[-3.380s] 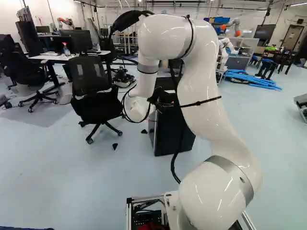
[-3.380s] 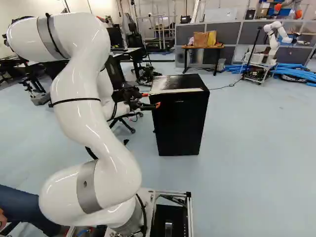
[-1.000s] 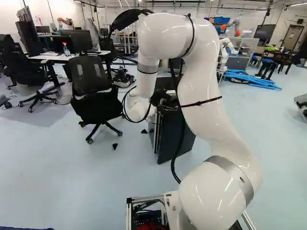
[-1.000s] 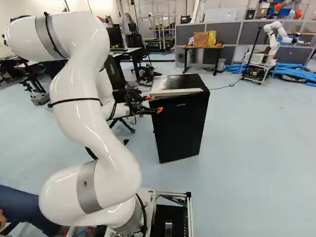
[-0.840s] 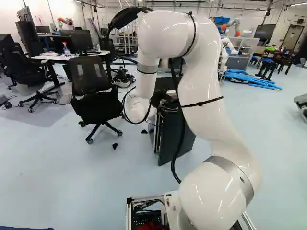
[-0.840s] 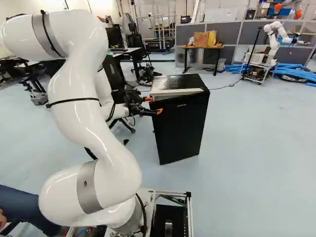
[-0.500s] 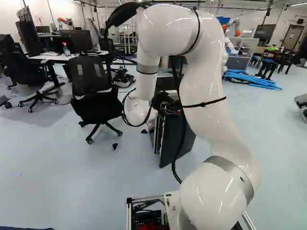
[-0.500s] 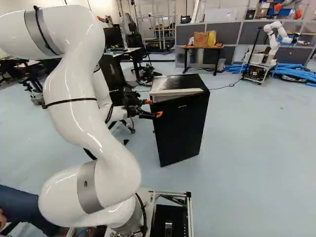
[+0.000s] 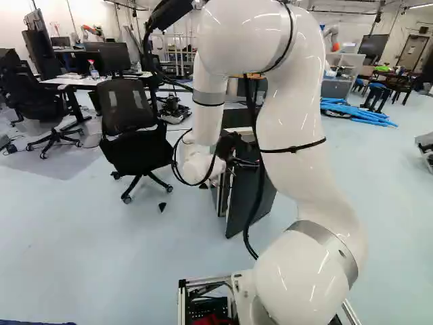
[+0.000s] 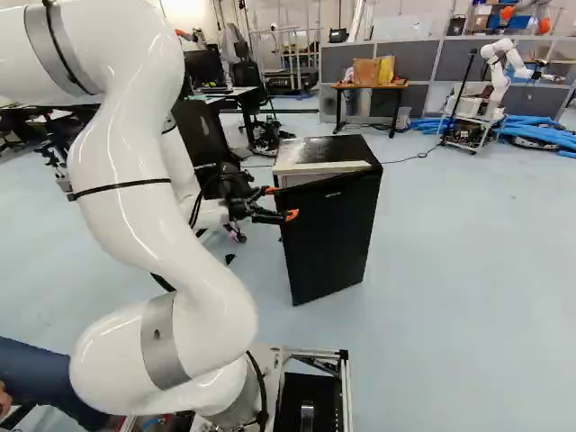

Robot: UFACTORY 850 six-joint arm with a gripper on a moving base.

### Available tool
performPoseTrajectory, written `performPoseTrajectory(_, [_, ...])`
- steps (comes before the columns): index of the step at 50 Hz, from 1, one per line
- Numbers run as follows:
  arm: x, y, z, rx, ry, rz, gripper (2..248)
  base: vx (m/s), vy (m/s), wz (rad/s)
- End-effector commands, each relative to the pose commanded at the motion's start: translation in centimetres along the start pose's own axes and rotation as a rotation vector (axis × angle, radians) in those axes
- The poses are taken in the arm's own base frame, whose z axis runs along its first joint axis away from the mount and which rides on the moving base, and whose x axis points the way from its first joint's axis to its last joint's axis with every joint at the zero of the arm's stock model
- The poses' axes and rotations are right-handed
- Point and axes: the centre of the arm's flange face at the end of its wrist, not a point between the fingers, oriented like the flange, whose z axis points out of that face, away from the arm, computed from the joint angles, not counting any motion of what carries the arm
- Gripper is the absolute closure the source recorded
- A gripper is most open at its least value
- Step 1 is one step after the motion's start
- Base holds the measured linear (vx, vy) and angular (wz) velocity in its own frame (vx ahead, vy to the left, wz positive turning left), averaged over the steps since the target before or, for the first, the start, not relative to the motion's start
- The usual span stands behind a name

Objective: Grab a drink from the fridge

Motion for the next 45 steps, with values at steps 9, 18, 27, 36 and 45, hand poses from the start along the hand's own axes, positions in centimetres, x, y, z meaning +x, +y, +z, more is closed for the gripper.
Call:
performPoseTrajectory(9, [0.2,1.3,-0.7,-0.014,0.023,-0.013,3,0.0,0.0,0.0])
performPoseTrajectory(18, [0.4,2.7,-1.3,-0.027,0.04,-0.028,3,0.0,0.0,0.0])
performPoseTrajectory(27, [0.4,4.2,-2.0,-0.047,0.045,-0.041,3,0.0,0.0,0.0])
performPoseTrajectory(36, [0.5,5.5,-2.2,-0.083,0.045,-0.047,3,0.0,0.0,0.0])
performPoseTrajectory(45, [0.6,6.8,-2.2,-0.128,0.046,-0.049,3,0.0,0.0,0.0])
